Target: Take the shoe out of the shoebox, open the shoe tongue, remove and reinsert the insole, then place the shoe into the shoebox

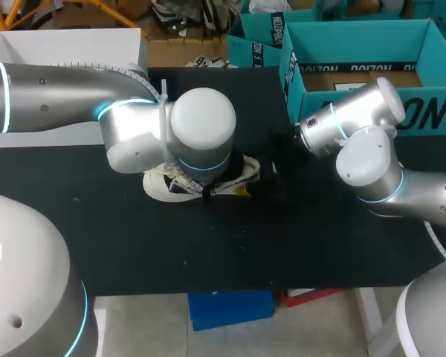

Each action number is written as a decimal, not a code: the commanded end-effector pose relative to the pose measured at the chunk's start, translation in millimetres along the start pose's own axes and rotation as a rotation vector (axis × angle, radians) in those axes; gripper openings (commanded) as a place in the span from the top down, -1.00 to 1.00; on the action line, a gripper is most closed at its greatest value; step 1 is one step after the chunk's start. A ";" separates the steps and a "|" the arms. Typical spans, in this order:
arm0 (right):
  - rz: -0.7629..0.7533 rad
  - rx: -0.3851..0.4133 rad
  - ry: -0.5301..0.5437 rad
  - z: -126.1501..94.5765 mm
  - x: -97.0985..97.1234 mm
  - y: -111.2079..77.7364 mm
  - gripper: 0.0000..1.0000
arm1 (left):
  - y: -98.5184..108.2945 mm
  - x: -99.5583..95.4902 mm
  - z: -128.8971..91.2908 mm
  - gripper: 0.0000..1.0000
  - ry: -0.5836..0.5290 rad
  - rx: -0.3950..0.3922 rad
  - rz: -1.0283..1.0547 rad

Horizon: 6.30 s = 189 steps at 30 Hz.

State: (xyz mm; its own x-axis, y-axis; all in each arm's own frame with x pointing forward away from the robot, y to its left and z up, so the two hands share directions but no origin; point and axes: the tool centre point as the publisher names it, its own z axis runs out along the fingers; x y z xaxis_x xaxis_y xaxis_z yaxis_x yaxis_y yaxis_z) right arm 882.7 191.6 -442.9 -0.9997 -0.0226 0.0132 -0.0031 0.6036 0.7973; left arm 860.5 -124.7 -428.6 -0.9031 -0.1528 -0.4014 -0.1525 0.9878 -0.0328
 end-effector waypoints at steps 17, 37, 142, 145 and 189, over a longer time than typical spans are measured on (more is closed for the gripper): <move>0.003 0.002 -0.001 0.3 -1.4 -2.3 1.00 | 17.4 -7.1 67.6 1.00 -0.122 0.121 -0.061; 0.003 0.002 -0.001 0.3 -1.4 -2.3 1.00 | 9.4 7.5 9.7 1.00 0.236 0.098 0.017; 0.003 0.002 -0.001 0.3 -1.4 -2.3 1.00 | -72.8 7.2 -14.4 0.26 0.176 0.346 0.212; 0.003 0.002 -0.001 0.3 -1.4 -2.3 1.00 | -75.0 6.0 -15.5 0.26 0.165 0.348 0.214; 0.003 0.002 -0.001 0.3 -1.4 -2.3 1.00 | -47.1 -4.5 -126.5 1.00 0.436 0.688 0.194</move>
State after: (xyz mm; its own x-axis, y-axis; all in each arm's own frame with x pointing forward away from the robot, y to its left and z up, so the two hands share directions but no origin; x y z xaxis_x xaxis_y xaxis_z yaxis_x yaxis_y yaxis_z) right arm 882.6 190.5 -442.6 -0.9997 -0.0211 0.0138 -0.0017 0.6039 0.7971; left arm 826.5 -185.7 -326.6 -0.9848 0.1594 -0.0692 0.1700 0.8016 -0.5732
